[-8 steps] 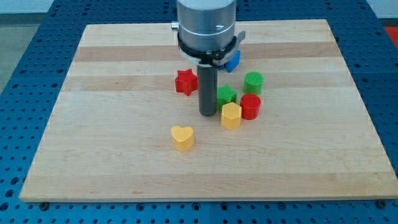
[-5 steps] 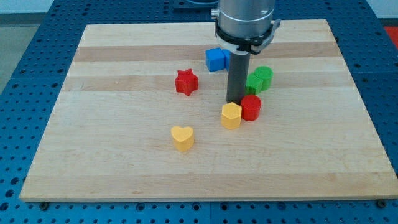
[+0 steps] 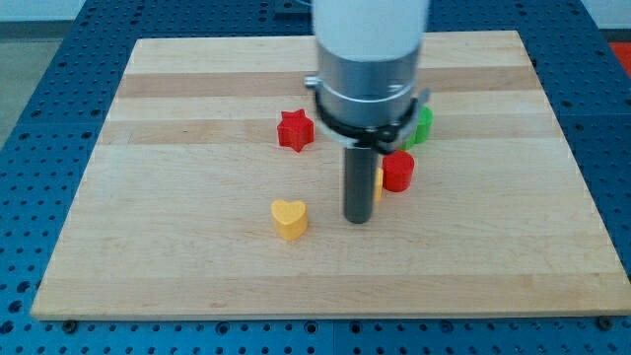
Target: Slide yellow hexagon below blue cube
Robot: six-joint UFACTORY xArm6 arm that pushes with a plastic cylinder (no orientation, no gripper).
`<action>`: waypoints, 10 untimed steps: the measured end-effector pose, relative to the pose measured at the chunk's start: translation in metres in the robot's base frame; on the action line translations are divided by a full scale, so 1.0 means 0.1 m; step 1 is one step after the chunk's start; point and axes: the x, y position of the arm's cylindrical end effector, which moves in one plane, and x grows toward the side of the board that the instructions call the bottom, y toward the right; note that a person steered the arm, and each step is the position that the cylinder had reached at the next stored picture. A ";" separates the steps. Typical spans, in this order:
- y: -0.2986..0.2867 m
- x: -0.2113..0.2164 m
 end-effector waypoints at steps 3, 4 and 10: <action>0.03 -0.53; 0.03 -0.84; -0.26 -0.69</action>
